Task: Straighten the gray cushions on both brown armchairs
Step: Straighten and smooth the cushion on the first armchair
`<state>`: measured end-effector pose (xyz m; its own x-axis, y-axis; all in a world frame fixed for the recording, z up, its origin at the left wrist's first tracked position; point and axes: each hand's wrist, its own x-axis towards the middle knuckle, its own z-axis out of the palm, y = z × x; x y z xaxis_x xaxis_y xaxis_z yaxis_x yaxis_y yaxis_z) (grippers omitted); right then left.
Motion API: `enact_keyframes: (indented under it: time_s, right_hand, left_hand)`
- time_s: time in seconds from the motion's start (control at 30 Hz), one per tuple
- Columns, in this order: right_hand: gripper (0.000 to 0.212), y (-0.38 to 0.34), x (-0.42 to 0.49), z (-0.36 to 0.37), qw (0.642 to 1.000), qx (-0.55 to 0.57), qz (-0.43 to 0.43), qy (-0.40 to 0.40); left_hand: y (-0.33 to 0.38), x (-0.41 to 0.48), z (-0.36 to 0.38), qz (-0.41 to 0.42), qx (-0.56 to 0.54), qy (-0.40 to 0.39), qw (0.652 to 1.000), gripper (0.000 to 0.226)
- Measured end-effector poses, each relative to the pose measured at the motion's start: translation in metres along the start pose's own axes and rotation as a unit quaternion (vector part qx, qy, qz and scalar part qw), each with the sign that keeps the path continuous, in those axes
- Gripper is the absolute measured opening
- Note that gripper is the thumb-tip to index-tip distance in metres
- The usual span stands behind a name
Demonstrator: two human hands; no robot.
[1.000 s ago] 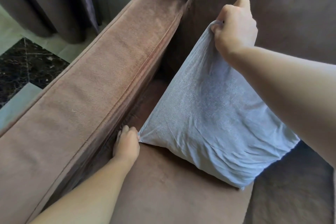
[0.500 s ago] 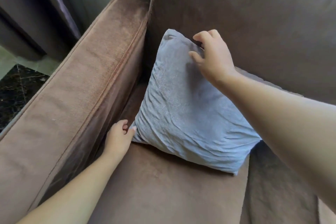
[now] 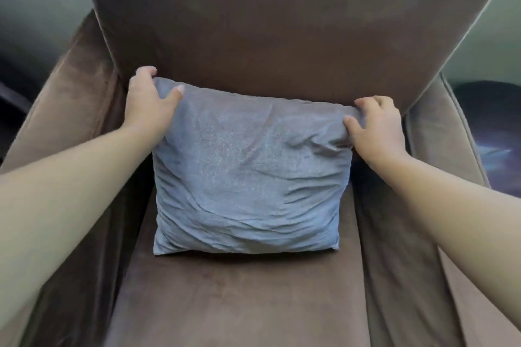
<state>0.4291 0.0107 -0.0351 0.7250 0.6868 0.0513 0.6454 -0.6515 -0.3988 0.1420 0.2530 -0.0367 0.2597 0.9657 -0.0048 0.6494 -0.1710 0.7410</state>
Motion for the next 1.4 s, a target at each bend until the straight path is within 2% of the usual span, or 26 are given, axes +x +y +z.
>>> enact_keyframes:
  time_s: [0.1,0.2,0.3,0.43,0.5,0.67,0.77,0.87,0.9,0.97,1.03,1.1,1.23,1.3,1.4]
  right_hand:
    - [0.052,0.023,0.007,-0.005,0.992,0.074,0.099,-0.003]
    - [0.052,0.033,0.017,-0.009,0.966,0.172,0.193,-0.022]
    - [0.013,0.033,0.023,-0.005,0.954,0.232,0.192,-0.016]
    - [0.022,0.028,0.024,-0.007,0.937,0.280,0.201,0.054]
    - [0.023,0.030,0.026,-0.014,0.926,0.302,0.210,0.084]
    - [0.010,0.036,0.029,-0.028,0.937,0.257,0.195,0.134]
    - [0.020,0.036,0.031,-0.025,0.931,0.270,0.222,0.110]
    - [0.023,0.033,0.026,-0.021,0.898,0.352,0.256,0.069]
    - [0.020,0.032,0.022,-0.019,0.887,0.376,0.259,0.063]
    - [0.013,0.033,0.009,-0.017,0.872,0.410,0.261,0.054]
    - [0.010,0.042,-0.010,-0.006,0.870,0.414,0.266,0.042]
    - [0.012,0.058,-0.034,0.013,0.867,0.410,0.282,0.017]
    - [0.024,0.105,-0.097,0.068,0.877,0.353,0.323,-0.030]
    - [0.028,0.122,-0.132,0.093,0.848,0.376,0.373,-0.027]
    - [0.033,0.137,-0.176,0.120,0.781,0.430,0.452,-0.030]
  left_hand:
    - [-0.003,0.015,-0.007,-0.046,0.009,-0.013,0.999,0.058]
    - [-0.005,0.019,-0.008,-0.090,-0.004,-0.021,0.996,0.042]
    - [-0.008,0.022,-0.011,-0.131,-0.065,-0.017,0.989,0.030]
    - [-0.010,0.020,-0.026,-0.141,-0.120,-0.045,0.982,0.005]
    - [-0.012,0.020,-0.035,-0.129,-0.122,-0.041,0.983,0.019]
    - [-0.006,0.022,-0.049,-0.110,-0.122,-0.026,0.986,0.028]
    - [-0.002,0.019,-0.040,-0.119,-0.112,-0.027,0.986,0.026]
    - [0.000,0.011,-0.032,-0.140,-0.121,-0.007,0.983,0.022]
    - [0.002,0.006,-0.031,-0.130,-0.113,0.011,0.985,0.019]
    - [0.013,-0.009,-0.027,-0.063,-0.011,0.046,0.997,0.012]
    - [0.031,-0.028,-0.014,0.055,0.107,0.038,0.992,0.026]
    - [0.057,-0.047,0.014,0.162,0.137,-0.011,0.977,0.030]
    - [0.116,-0.081,0.094,0.281,0.110,-0.178,0.937,0.036]
    - [0.141,-0.093,0.132,0.314,0.118,-0.220,0.916,0.039]
    - [0.165,-0.103,0.169,0.338,0.124,-0.217,0.907,0.041]
